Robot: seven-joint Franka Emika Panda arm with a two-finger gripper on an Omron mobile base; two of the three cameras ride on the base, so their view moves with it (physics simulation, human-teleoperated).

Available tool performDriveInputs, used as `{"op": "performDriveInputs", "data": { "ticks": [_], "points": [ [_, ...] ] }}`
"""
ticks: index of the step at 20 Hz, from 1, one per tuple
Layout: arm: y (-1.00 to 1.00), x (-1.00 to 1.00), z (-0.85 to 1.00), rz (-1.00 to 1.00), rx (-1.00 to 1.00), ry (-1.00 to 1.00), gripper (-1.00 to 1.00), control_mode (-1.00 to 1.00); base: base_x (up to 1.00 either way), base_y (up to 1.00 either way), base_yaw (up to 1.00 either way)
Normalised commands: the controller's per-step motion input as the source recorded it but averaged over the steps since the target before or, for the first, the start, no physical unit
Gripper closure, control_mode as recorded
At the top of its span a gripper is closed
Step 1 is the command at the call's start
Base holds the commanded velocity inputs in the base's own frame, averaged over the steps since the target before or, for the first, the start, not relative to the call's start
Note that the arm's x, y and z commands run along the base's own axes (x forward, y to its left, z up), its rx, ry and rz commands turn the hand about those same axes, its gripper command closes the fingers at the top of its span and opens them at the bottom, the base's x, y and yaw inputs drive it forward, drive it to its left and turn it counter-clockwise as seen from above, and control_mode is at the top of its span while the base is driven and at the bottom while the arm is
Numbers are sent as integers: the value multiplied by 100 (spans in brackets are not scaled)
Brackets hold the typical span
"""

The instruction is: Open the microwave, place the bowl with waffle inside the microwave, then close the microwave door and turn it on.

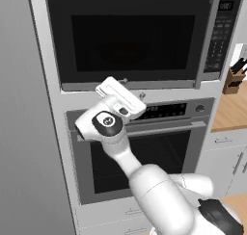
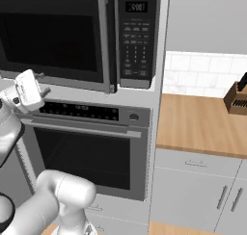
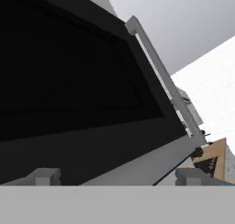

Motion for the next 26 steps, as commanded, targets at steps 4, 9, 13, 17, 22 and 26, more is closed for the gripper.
{"op": "performDriveInputs", "data": {
  "ticks": [4,9,13,17,22,26],
  "points": [
    [-1,56,3,31,1,9,-100,-100,0,0,0],
    [-5,29,10,24,0,6,-100,-100,0,0,0],
    [-5,24,21,20,0,4,-100,-100,0,0,0],
    [-10,-16,39,6,0,2,-100,-100,0,0,0],
    [-34,-55,56,4,0,1,-100,-100,0,0,0],
    [-48,-52,68,4,0,8,-100,-100,0,0,0]
  ]
}}
